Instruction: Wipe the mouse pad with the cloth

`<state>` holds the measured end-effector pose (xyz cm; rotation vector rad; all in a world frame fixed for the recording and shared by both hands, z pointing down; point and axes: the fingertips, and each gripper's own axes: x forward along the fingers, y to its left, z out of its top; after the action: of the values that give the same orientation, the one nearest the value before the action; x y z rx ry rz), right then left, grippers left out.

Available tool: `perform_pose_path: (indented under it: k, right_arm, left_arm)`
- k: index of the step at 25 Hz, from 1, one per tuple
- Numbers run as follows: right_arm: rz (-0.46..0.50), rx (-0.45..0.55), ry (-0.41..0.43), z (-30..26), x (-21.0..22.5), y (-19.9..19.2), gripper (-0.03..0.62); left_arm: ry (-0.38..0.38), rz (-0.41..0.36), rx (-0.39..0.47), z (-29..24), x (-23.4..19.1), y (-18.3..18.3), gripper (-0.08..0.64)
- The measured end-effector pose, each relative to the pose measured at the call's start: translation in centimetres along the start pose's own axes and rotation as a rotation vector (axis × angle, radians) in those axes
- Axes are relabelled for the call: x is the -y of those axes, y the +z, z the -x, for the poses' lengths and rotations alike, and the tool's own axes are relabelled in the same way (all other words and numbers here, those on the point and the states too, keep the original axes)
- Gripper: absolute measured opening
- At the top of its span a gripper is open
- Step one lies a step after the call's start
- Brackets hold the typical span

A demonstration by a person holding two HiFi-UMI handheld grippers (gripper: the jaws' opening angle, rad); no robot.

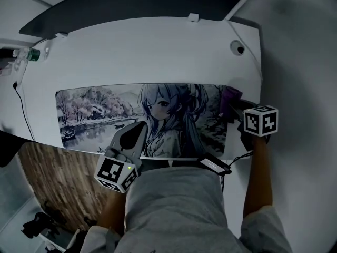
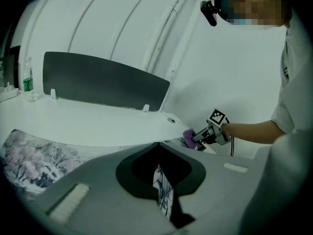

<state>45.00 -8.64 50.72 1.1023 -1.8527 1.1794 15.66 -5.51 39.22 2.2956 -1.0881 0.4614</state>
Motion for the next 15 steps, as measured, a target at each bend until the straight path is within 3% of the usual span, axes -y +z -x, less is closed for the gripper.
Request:
perform_pose_path:
  k: [11, 15]
  right_arm:
    - [-0.019, -0.008, 0.026, -1.2, 0.3, 0.0, 0.099]
    - [-0.02, -0.023, -0.003, -1.3, 0.3, -0.1, 0.098]
  left_arm:
    - [0.025, -0.018, -0.022, -0.2, -0.3, -0.1, 0.015]
    - [0.025, -0.013, -0.027, 0.0, -1.4, -0.4, 0.015]
